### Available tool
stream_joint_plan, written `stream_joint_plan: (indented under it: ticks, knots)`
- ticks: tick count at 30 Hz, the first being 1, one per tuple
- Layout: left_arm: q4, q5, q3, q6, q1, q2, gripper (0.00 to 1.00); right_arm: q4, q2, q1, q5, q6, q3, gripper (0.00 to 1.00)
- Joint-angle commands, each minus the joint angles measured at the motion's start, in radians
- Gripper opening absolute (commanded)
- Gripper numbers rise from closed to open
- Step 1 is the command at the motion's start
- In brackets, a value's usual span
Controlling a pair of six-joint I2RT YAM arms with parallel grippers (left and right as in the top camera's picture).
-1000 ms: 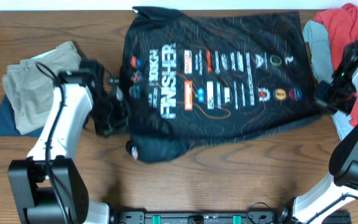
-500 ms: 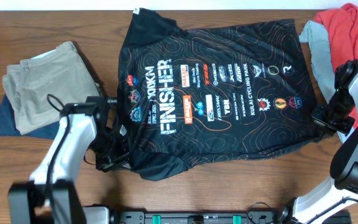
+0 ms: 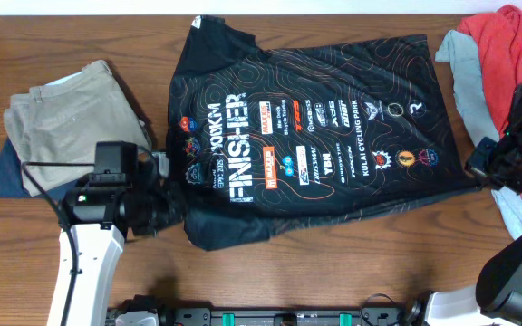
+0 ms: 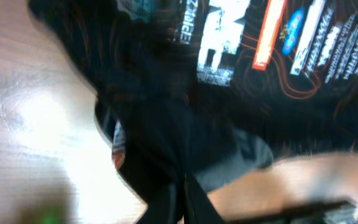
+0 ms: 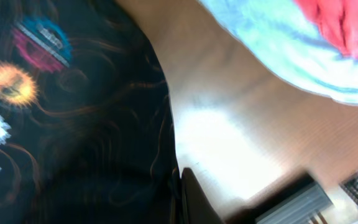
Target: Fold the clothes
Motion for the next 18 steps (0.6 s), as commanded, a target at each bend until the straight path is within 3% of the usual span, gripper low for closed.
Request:
stream_joint_plan:
  ticks: [1,10,18]
  knots:
    - [0.125,-0.005,0.002,-0.115,0.026,-0.001,0.06,0.077,0.006,-0.003,-0.058,0.01,-0.002,0.01]
    - [0.577,-0.016,0.002,-0.156,0.029,0.148,0.06,0.407,0.092,0.037,-0.193,0.009,-0.002,0.01]
    - [0.974,-0.054,0.002,-0.174,0.029,0.392,0.06,0.756,0.225,0.121,-0.199,0.01,-0.002,0.03]
